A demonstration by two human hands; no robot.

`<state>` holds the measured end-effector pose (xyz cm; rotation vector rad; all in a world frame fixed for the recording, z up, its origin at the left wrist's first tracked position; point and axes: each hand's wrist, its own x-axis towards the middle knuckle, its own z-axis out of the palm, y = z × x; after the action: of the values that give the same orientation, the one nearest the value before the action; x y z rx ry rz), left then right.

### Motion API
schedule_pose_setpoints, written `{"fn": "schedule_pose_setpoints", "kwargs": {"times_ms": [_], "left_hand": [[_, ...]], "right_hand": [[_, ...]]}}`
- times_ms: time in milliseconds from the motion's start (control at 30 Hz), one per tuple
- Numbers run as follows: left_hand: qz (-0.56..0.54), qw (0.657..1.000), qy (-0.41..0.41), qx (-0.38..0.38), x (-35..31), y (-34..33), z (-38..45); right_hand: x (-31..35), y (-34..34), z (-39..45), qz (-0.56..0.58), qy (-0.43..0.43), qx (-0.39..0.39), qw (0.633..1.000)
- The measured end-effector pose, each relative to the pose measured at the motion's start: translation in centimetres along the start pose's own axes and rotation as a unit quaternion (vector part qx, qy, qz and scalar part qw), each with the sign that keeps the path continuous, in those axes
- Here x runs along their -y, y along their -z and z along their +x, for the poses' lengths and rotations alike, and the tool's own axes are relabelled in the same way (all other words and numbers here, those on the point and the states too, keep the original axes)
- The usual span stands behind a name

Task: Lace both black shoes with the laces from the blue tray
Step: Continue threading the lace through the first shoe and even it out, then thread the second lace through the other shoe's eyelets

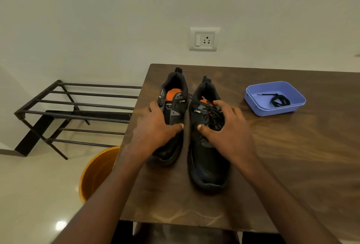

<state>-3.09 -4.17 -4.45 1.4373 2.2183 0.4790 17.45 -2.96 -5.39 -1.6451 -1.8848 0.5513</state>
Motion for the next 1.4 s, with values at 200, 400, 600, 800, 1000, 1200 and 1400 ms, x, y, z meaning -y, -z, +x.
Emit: {"fn": "schedule_pose_setpoints", "kwargs": {"times_ms": [200,400,600,800,1000,1200,1400], "left_hand": [[0.008,0.999,0.002,0.041,-1.3,-1.2,-1.6],[-0.005,0.999,-0.007,0.040,-1.7,-1.4,-1.8],[0.030,0.990,-0.092,-0.105,-3.0,-1.7,-2.6],[-0.033,0.937,-0.324,-0.131,-7.5,-3.9,-2.7],[0.116,0.934,-0.338,-0.023,-9.5,-7.5,-2.0],[0.101,0.938,-0.330,-0.028,-9.4,-8.6,-1.8],[0.065,0.936,-0.344,-0.027,-9.3,-8.3,-2.0]], "right_hand": [[-1.7,0.8,2.2,-0.006,-0.028,-0.004,1.000],[-2.4,0.6,2.4,-0.002,-0.011,0.015,1.000],[-2.6,1.5,2.7,0.056,-0.020,-0.067,0.996],[-5.9,6.6,6.3,0.033,-0.100,-0.227,0.968],[-12.2,9.9,13.7,-0.184,-0.124,-0.103,0.970],[-13.9,11.1,16.9,-0.305,-0.145,0.031,0.941],[-14.6,9.7,17.4,-0.314,-0.151,0.068,0.935]]}}
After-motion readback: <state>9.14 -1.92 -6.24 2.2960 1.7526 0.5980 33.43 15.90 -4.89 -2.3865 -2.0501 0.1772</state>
